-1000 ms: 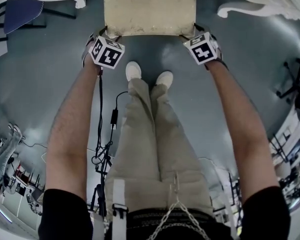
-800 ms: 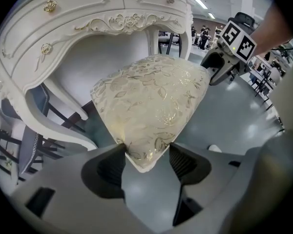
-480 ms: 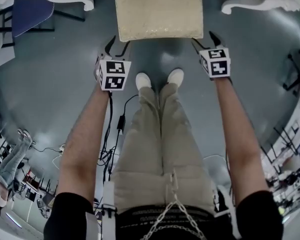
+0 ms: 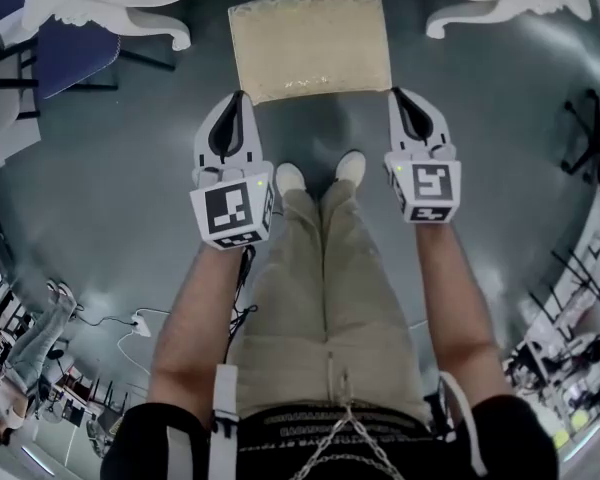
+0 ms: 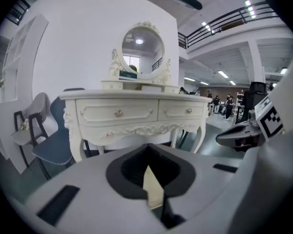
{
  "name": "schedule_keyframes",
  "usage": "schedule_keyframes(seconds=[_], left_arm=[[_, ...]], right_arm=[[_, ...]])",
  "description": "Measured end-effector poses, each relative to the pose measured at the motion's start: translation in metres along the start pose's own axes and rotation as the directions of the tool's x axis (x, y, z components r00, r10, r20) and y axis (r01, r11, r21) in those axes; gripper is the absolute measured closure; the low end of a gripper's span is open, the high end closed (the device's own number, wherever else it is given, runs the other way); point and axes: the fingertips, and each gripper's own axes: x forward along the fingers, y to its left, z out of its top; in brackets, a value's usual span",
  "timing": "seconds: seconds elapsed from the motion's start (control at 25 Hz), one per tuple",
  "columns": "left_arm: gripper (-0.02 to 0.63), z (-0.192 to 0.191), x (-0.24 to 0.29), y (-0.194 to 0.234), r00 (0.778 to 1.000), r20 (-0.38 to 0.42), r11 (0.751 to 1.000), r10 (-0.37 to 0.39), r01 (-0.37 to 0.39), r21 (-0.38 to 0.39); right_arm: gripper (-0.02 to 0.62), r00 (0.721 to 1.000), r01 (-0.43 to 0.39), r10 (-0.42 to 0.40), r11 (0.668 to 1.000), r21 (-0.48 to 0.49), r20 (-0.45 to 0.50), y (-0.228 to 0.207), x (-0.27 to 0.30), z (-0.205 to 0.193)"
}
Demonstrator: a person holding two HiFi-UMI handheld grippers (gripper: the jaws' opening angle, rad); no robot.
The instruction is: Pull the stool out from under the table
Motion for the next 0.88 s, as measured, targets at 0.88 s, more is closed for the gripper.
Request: schedule_keyframes(seconds=[0.88], left_arm=[[0.603, 0.096, -0.03, -0.027, 0.991, 0.127, 0.992, -0.036, 0.021, 0.121]], right_arm=[[0.594, 0.983, -0.047, 0.049, 0.999, -0.018, 0.176, 0.0, -0.047, 0.097]])
